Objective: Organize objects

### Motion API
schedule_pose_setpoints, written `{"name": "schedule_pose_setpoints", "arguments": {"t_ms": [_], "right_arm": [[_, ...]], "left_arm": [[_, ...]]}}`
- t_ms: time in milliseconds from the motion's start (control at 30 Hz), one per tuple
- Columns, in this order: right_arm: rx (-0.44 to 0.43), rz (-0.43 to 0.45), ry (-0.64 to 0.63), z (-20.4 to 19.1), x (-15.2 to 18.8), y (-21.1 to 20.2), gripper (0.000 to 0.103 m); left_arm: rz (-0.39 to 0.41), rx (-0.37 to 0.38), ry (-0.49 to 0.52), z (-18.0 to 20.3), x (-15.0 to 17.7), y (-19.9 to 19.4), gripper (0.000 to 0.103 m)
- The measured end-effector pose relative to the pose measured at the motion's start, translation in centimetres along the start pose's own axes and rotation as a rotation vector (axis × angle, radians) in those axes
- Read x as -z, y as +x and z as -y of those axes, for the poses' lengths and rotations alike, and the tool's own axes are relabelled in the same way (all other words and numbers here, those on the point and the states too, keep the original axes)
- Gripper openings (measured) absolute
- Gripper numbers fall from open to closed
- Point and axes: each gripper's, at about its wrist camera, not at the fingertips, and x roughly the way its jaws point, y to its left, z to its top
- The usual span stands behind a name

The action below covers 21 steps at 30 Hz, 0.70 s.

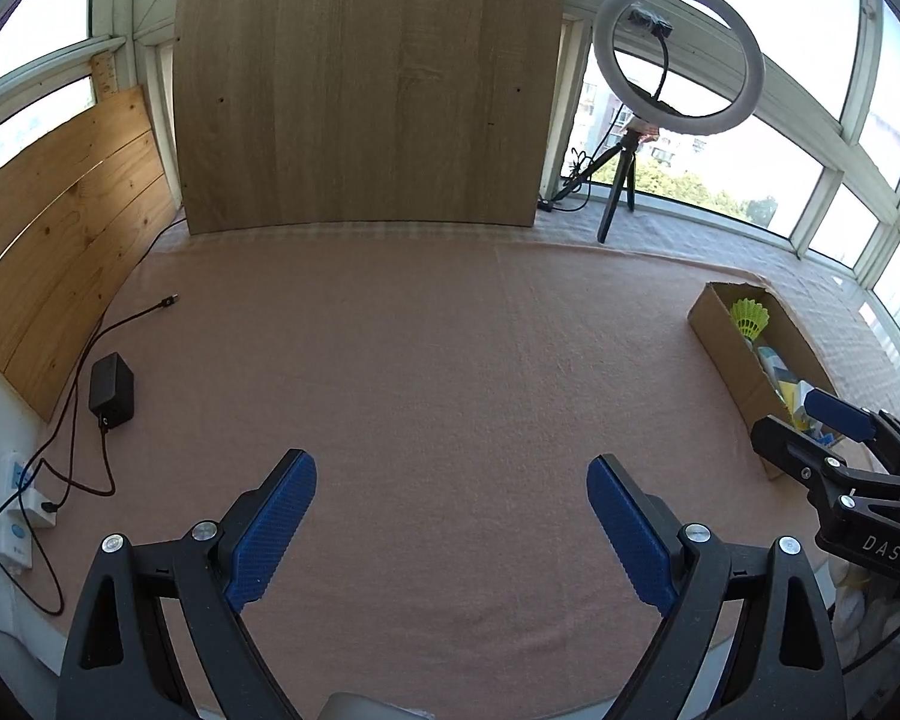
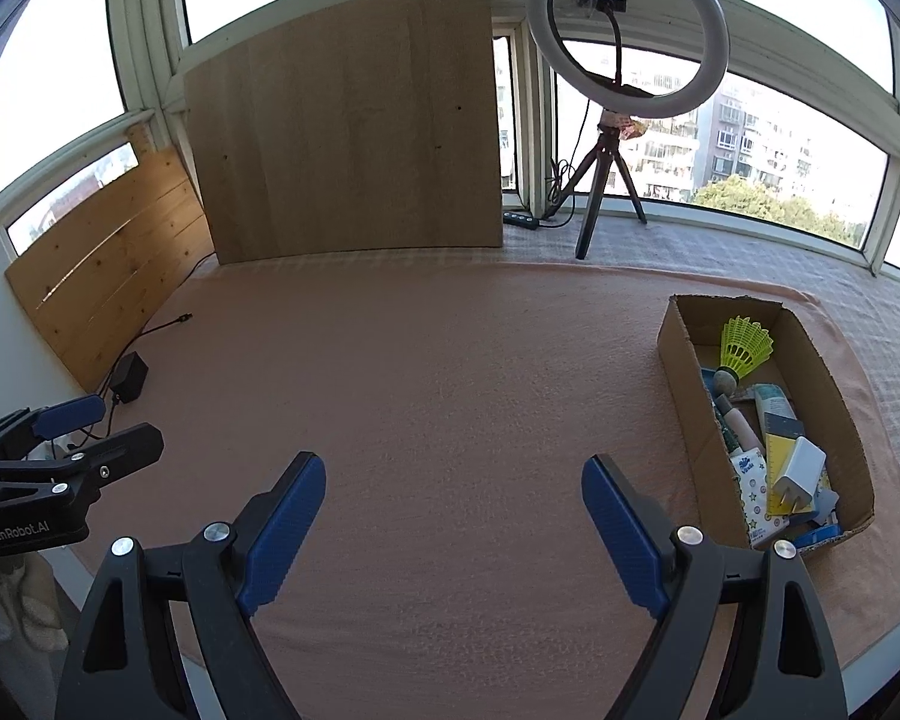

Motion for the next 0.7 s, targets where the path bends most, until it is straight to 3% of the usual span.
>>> {"name": "schedule_pose_setpoints", "arguments": {"t_ms": [700], "right_arm": [[0.046, 0.003, 0.016, 0.0, 0.1, 0.0, 0.085]], "left_arm": [[-0.010, 0.004, 0.025, 0.3, -0.8, 1.5, 0.096]]}}
